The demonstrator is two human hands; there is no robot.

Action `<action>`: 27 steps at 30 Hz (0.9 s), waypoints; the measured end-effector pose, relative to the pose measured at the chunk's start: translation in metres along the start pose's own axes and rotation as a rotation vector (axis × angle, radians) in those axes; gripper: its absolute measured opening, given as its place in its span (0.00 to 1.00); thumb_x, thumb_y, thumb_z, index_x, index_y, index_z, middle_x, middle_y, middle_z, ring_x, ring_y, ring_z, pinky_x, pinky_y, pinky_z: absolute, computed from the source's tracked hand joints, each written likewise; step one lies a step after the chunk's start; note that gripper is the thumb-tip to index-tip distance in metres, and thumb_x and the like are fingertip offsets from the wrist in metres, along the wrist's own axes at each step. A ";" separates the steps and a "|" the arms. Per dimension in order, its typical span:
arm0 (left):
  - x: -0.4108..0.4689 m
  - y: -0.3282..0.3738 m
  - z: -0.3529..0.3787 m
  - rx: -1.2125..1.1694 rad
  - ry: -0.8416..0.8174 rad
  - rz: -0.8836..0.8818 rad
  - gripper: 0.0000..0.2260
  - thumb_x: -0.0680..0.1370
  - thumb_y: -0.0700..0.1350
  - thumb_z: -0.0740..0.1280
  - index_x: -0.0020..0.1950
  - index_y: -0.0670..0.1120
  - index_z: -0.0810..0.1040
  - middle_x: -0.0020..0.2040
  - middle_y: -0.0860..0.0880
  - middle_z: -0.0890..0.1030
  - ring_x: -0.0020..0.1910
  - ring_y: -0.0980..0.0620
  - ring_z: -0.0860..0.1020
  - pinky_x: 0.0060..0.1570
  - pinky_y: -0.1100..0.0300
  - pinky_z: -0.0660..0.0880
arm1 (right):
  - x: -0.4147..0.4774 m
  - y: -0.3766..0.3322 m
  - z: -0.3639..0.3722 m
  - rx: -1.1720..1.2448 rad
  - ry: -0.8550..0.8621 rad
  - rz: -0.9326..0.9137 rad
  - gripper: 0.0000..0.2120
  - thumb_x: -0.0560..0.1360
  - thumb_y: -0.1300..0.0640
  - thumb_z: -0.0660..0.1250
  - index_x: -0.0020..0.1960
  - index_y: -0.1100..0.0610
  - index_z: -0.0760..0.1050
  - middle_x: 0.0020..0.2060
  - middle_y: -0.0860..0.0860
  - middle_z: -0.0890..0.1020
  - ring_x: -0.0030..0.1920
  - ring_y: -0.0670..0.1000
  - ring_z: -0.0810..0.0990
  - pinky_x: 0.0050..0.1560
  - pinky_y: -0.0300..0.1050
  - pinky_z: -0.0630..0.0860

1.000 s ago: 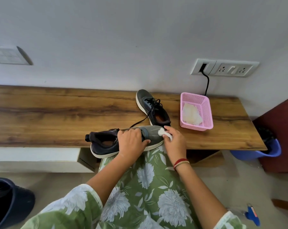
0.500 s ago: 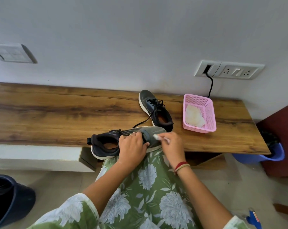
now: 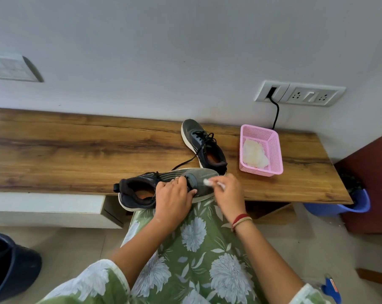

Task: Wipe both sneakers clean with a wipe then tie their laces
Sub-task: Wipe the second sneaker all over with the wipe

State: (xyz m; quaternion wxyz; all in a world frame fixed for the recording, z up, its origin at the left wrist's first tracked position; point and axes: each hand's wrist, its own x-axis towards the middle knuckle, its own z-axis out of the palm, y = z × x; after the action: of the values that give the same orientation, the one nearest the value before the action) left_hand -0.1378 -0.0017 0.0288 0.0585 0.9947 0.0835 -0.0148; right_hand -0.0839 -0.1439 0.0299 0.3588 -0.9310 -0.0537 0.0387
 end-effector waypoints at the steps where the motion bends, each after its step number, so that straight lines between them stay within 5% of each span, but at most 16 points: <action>1: -0.001 0.001 0.000 -0.004 0.002 0.003 0.15 0.81 0.60 0.52 0.51 0.49 0.67 0.47 0.53 0.79 0.47 0.51 0.78 0.46 0.55 0.61 | 0.003 0.002 -0.002 0.009 0.086 0.013 0.07 0.76 0.59 0.64 0.51 0.54 0.80 0.45 0.47 0.73 0.42 0.46 0.73 0.42 0.39 0.74; 9: -0.004 -0.003 0.001 0.011 -0.003 0.015 0.17 0.81 0.59 0.51 0.54 0.48 0.69 0.50 0.52 0.80 0.49 0.51 0.78 0.48 0.56 0.64 | -0.020 -0.007 0.028 -0.125 0.061 -0.177 0.08 0.77 0.58 0.63 0.52 0.56 0.80 0.46 0.50 0.76 0.44 0.47 0.72 0.42 0.28 0.65; 12: -0.005 -0.002 0.001 0.014 -0.001 0.034 0.17 0.81 0.60 0.51 0.54 0.48 0.69 0.50 0.52 0.79 0.49 0.51 0.78 0.48 0.56 0.63 | -0.013 0.006 0.006 -0.393 0.046 -0.456 0.03 0.73 0.59 0.68 0.47 0.56 0.79 0.37 0.50 0.74 0.37 0.48 0.71 0.36 0.37 0.71; 14: -0.003 -0.001 -0.001 0.019 -0.008 0.036 0.17 0.81 0.60 0.51 0.53 0.48 0.68 0.49 0.53 0.79 0.48 0.51 0.78 0.48 0.56 0.63 | -0.007 0.015 -0.005 -0.596 0.043 -0.602 0.08 0.67 0.65 0.72 0.45 0.57 0.78 0.35 0.51 0.74 0.35 0.50 0.72 0.31 0.40 0.71; 22: -0.004 0.001 -0.002 0.029 -0.011 0.034 0.17 0.81 0.60 0.51 0.55 0.48 0.69 0.49 0.52 0.79 0.49 0.51 0.78 0.50 0.56 0.64 | -0.003 0.003 -0.008 -0.328 0.008 -0.510 0.06 0.72 0.63 0.68 0.46 0.55 0.79 0.39 0.50 0.76 0.40 0.48 0.73 0.37 0.42 0.73; 27: -0.003 -0.005 0.001 0.037 -0.030 0.065 0.17 0.81 0.60 0.52 0.54 0.48 0.69 0.49 0.52 0.80 0.49 0.52 0.78 0.50 0.56 0.64 | -0.009 0.003 -0.001 -0.591 -0.055 -0.626 0.10 0.65 0.65 0.72 0.44 0.53 0.79 0.37 0.50 0.76 0.37 0.50 0.75 0.35 0.43 0.72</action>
State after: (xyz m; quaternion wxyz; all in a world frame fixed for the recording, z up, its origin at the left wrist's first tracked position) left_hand -0.1419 0.0023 0.0278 0.0417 0.9975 0.0498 -0.0294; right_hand -0.0920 -0.1482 0.0290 0.0697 -0.9311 -0.3522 -0.0642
